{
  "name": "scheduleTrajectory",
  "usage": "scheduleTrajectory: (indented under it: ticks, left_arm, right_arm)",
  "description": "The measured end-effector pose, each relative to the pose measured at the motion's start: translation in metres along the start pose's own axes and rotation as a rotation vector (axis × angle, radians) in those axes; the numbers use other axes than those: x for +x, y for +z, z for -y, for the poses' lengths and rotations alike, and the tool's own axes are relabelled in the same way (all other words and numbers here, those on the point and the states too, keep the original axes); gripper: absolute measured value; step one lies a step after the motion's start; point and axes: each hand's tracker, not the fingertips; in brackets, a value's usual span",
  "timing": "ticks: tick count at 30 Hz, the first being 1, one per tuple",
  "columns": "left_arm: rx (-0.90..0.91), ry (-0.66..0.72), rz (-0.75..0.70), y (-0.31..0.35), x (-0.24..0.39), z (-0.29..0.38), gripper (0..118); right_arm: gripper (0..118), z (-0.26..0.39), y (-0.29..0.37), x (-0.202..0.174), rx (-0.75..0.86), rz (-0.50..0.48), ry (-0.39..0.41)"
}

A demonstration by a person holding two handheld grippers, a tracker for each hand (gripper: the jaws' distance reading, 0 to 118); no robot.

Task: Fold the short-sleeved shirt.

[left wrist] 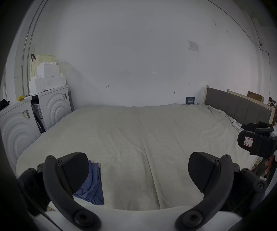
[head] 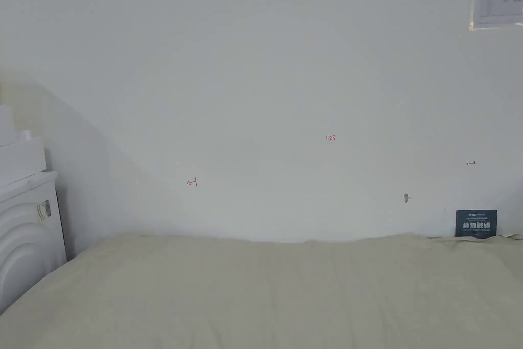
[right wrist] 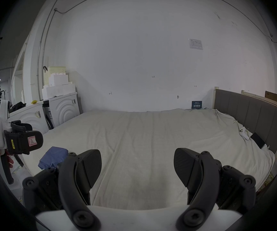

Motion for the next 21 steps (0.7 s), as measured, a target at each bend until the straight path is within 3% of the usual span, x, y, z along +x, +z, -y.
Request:
scheduleTrajectory:
  ticks: [21]
  left_arm:
    - [-0.014,-0.011,0.017,-0.0034,0.0065,0.0023,118]
  right_arm:
    - [92,0.0020,-0.0003,0.0041,-0.015,0.007,-0.008]
